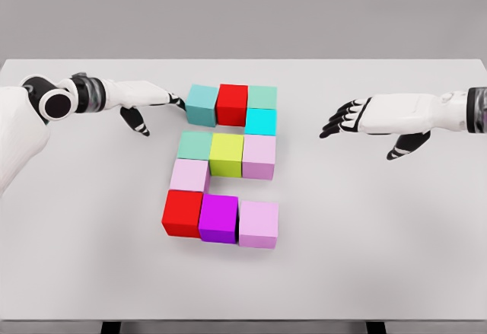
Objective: Assemble the squares on the desktop into the number 2
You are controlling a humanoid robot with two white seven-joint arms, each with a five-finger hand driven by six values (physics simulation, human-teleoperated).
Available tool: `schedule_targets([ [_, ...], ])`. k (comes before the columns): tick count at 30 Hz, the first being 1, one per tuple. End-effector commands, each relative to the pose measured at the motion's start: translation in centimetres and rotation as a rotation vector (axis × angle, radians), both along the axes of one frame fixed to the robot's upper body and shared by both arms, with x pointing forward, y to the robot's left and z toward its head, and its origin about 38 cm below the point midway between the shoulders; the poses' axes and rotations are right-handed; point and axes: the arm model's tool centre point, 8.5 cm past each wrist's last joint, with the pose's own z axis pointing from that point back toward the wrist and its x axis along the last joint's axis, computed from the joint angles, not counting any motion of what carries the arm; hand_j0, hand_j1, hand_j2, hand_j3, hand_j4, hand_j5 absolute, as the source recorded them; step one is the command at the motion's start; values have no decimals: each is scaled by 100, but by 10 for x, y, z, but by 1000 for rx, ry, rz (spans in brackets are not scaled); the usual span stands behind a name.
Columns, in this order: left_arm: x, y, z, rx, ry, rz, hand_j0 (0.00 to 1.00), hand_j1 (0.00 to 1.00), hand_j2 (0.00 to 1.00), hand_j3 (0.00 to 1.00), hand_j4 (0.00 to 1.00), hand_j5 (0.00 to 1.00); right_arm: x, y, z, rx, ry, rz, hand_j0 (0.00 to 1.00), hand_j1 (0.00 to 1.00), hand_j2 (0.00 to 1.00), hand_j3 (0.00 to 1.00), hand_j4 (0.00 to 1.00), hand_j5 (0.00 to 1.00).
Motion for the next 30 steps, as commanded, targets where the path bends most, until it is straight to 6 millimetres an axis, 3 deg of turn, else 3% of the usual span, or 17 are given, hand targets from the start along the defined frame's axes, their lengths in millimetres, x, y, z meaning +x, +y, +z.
schedule_targets([
  [1,0,0,1,-10,0,4,90,90,90,90,90,90,0,0,1,6,2,-4,100,100,100,100,100,100],
  [4,0,1,1,-10,0,6,91,91,91,91,91,91,0,0,1,6,2,-4,100,100,100,100,100,100],
  [5,0,4,-1,-8,7,13,100,100,100,100,100,100,0,0,1,6,2,-4,100,100,100,100,100,100],
  [7,1,8,-2,-7,11,31,100,100,100,100,100,100,0,0,1,6,2,-4,100,100,100,100,100,100],
  [11,1,35,0,5,14,85,100,100,100,100,100,100,0,1,0,7,2,-2,100,100,100,100,100,100],
  [14,-1,43,9,-22,3,87,100,100,100,100,100,100,0,1,0,7,2,-2,100,100,100,100,100,100],
  [15,-3,49,20,-39,-16,83,100,100,100,100,100,100,0,1,0,7,2,-2,100,100,100,100,100,100],
  [19,-52,72,61,-244,-52,-49,100,100,100,100,100,100,0,0,1,6,2,-4,100,100,100,100,100,100],
  [22,-65,101,69,-197,-60,-22,100,100,100,100,100,100,0,0,1,6,2,-4,100,100,100,100,100,100],
  [30,-79,108,45,-211,-2,-4,100,100,100,100,100,100,0,-1,3,7,-4,-6,100,100,100,100,100,100],
])
